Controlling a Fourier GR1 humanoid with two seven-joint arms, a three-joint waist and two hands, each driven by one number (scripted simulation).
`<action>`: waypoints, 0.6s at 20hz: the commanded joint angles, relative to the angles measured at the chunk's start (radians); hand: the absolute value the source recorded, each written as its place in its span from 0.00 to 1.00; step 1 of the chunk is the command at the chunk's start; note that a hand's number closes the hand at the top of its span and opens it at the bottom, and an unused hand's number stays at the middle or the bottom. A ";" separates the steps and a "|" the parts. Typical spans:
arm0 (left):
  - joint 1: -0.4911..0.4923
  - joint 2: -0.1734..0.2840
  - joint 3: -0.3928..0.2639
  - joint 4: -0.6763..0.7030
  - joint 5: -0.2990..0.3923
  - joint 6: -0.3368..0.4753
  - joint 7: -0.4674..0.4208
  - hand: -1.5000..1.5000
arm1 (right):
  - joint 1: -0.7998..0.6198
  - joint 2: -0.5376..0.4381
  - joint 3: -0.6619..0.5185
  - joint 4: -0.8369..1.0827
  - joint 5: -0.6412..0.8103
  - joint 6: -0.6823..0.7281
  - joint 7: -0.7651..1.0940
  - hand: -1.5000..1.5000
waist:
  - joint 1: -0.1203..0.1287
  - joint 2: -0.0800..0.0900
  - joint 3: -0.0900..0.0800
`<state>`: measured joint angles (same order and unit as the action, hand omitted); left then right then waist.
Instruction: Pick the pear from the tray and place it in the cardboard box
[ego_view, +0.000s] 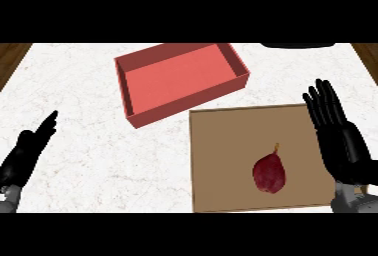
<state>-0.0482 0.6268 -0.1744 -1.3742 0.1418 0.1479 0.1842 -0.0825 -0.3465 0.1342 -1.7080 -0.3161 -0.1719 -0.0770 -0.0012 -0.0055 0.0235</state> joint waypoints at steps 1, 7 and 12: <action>0.000 0.043 0.069 -0.027 -0.004 -0.012 0.000 0.50 | 0.042 0.013 -0.062 -0.014 -0.070 0.037 -0.008 0.00 | 0.001 0.004 -0.023; -0.025 0.004 0.075 -0.004 -0.073 0.113 -0.074 0.50 | 0.125 -0.250 -0.048 0.014 0.197 0.097 -0.080 0.00 | 0.007 -0.001 -0.062; -0.013 -0.054 0.085 0.050 -0.092 0.150 -0.144 0.50 | 0.313 0.071 -0.005 0.206 0.065 0.044 -0.331 0.00 | -0.009 0.009 -0.021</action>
<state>-0.0688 0.6029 -0.0929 -1.3503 0.0607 0.2812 0.0850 0.1650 -0.3905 0.1413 -1.6088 -0.1793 -0.1378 -0.2548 -0.0080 0.0009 -0.0027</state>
